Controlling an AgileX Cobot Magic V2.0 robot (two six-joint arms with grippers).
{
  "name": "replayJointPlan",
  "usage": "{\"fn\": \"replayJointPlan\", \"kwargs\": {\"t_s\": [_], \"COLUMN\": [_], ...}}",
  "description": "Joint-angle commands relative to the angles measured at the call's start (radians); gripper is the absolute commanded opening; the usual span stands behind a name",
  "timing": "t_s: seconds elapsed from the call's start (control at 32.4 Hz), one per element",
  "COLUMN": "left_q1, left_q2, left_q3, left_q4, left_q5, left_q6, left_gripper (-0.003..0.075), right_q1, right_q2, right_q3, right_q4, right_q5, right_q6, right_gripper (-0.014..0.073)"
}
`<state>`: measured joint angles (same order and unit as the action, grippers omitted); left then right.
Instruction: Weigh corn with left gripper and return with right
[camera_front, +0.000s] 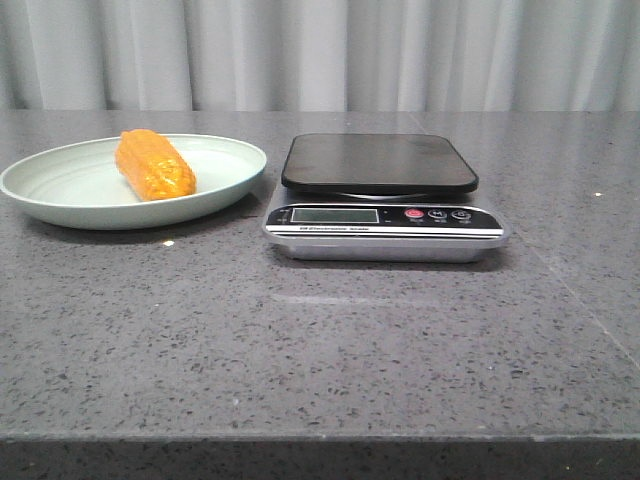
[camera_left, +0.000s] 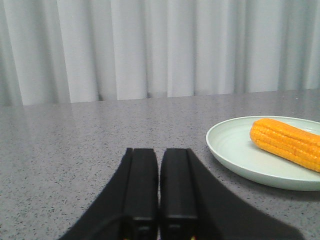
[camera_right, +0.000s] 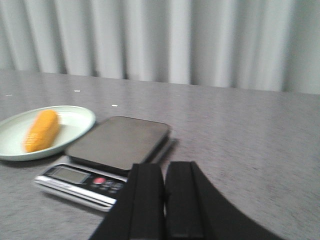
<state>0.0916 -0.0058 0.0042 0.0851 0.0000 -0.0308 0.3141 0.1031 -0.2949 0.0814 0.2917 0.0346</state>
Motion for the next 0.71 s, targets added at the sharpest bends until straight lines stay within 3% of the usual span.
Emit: {"fn": "replayJointPlan", "kwargs": {"t_s": [0.0, 0.18, 0.34, 0.68], "left_q1": [-0.007, -0.007, -0.007, -0.007], "left_q2": [-0.020, -0.020, -0.020, -0.018], "left_q3": [0.006, 0.006, 0.006, 0.006], "left_q4": [-0.010, -0.010, -0.010, -0.010], "left_q5": [-0.081, -0.081, -0.081, -0.081], "left_q6": [0.000, 0.000, 0.000, 0.000], "left_gripper": [0.0127, 0.0127, 0.0127, 0.0127], "right_q1": [-0.098, -0.224, -0.244, -0.250], "right_q2": [0.009, -0.036, -0.118, -0.130], "right_q3": [0.042, 0.205, 0.311, 0.315], "right_q4": [-0.018, -0.018, -0.018, -0.018], "right_q5": [-0.150, -0.345, -0.443, -0.422], "right_q6": [-0.010, -0.010, -0.010, -0.010], "right_gripper": [0.0163, 0.0163, 0.0163, 0.0163]}}
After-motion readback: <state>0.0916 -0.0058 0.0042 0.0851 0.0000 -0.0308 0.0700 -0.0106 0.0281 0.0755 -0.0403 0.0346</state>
